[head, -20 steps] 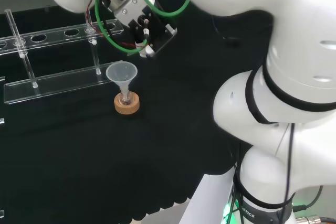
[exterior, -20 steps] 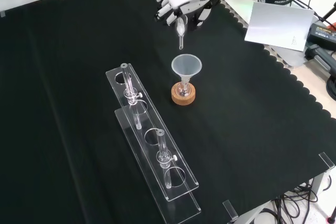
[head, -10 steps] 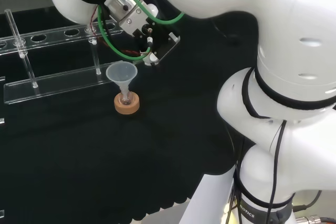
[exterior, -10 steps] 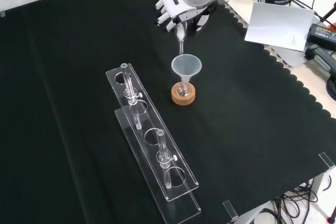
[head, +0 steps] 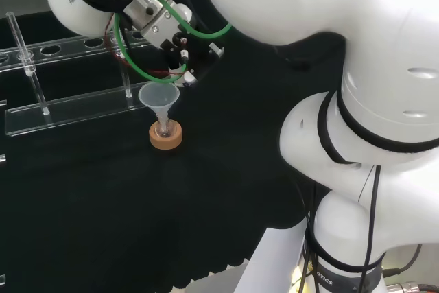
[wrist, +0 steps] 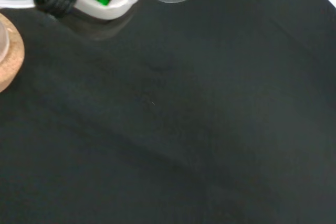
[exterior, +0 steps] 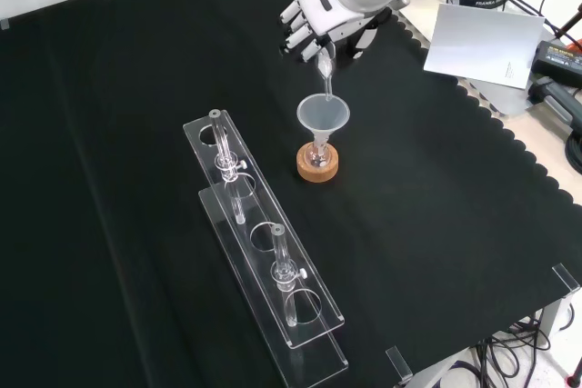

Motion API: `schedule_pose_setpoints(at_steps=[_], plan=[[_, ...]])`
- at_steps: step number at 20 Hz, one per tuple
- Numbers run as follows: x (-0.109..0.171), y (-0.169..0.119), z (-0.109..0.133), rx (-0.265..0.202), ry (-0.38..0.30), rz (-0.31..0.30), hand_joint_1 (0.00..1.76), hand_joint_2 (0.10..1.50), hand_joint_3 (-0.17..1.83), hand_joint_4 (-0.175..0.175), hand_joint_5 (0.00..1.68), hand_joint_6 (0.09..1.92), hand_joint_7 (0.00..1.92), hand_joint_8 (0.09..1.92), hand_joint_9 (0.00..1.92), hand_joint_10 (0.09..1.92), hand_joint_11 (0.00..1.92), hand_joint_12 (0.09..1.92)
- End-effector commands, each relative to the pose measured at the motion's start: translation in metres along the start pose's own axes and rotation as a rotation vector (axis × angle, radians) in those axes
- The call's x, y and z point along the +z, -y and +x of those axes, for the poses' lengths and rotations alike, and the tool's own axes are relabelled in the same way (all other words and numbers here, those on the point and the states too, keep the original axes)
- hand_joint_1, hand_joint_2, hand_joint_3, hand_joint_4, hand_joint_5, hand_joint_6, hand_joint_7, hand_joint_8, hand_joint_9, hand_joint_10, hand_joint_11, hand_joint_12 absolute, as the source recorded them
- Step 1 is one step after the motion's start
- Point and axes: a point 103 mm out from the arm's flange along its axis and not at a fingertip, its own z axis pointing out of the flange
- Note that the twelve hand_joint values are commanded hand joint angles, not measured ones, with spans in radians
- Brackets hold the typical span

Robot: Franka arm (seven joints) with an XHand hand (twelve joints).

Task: Pour all the NaCl from the weighing funnel into the round-bottom flask.

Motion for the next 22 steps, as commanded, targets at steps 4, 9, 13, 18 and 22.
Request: schedule_pose_setpoints(at_steps=[4, 9, 13, 18, 22], plan=[[-0.0003, -0.0057, 0.0037, 0.005, 0.058, 0.023, 1.12, 0.68, 0.62, 0.175, 1.28, 0.64, 0.63, 0.66, 1.05, 0.27, 0.84, 1.03], [-0.003, -0.0062, 0.0052, 0.01, 0.096, 0.021, 1.12, 0.68, 0.62, 0.175, 1.28, 0.64, 0.63, 0.66, 1.05, 0.27, 0.84, 1.03], [-0.005, -0.0059, 0.0069, 0.012, 0.126, 0.02, 1.12, 0.68, 0.62, 0.175, 1.28, 0.64, 0.63, 0.66, 1.05, 0.27, 0.84, 1.03], [-0.007, -0.0047, 0.0076, 0.017, 0.165, 0.017, 1.12, 0.68, 0.62, 0.175, 1.28, 0.64, 0.63, 0.66, 1.05, 0.27, 0.84, 1.03], [-0.0067, -0.0044, 0.0072, 0.025, 0.202, 0.025, 1.12, 0.68, 0.62, 0.175, 1.28, 0.64, 0.63, 0.66, 1.05, 0.27, 0.84, 1.03]])
